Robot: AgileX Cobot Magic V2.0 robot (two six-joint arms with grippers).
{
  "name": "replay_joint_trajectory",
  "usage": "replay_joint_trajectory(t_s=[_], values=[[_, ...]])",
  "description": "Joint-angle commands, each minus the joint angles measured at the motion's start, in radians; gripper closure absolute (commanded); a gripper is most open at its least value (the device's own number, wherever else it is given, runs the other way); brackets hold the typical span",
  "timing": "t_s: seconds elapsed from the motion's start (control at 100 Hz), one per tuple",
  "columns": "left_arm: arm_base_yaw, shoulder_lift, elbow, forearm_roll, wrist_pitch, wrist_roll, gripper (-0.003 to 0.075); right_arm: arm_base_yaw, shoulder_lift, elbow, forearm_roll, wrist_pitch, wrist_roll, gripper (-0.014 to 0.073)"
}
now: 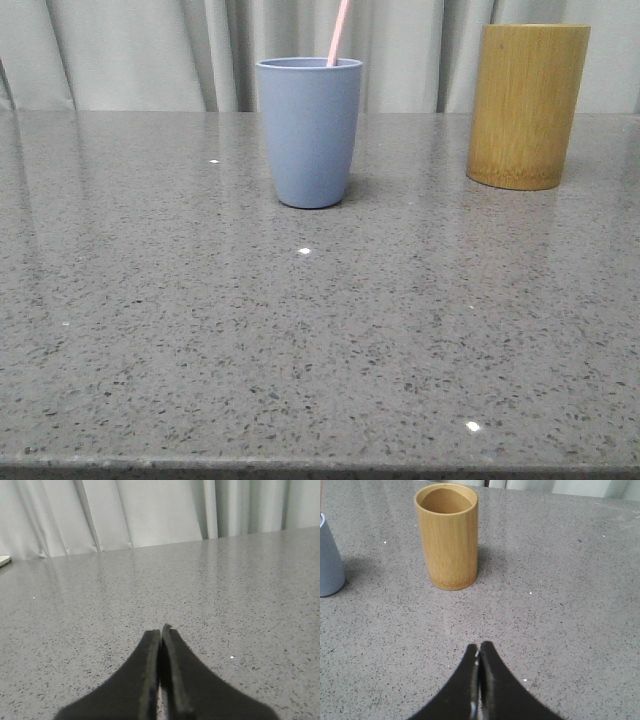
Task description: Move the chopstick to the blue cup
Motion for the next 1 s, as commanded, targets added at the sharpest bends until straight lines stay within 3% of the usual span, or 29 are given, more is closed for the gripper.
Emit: replay_joint_trajectory(t_s=[0.0,0.48,0.64,0.99], values=[[0.001,-0.034,0.009,0.0,-0.088,-0.011,0.0739,-0.006,0.001,-0.024,-0.014,-0.067,-0.006,0.0661],[0.001,-0.034,0.009,0.0,-0.088,-0.011,0.0739,-0.006,0.001,-0.02,-0.014,-0.068,-0.006,0.0661],[0.001,-0.034,0.009,0.0,-0.088,-0.011,0.0739,-0.009,-0.077,0.008,-0.026,-0.086,-0.011,0.0661],[0.001,-0.034,0.009,0.0,-0.088,-0.011,0.0739,-0.117,-0.38,0.319,-0.026,-0.274,-0.011,0.0661]])
